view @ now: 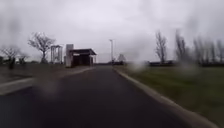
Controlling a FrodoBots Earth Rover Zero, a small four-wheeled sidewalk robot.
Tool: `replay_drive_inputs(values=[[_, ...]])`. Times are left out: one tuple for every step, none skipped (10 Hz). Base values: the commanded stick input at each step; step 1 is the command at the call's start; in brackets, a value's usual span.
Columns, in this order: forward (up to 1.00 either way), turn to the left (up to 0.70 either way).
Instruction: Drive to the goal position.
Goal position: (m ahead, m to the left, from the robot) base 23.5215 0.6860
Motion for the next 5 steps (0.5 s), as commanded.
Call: replay_drive_inputs(values=[[1.00,0.00],[1.00,0.34],[1.00,0.39],[1.00,0.37],[1.00,0.35]])
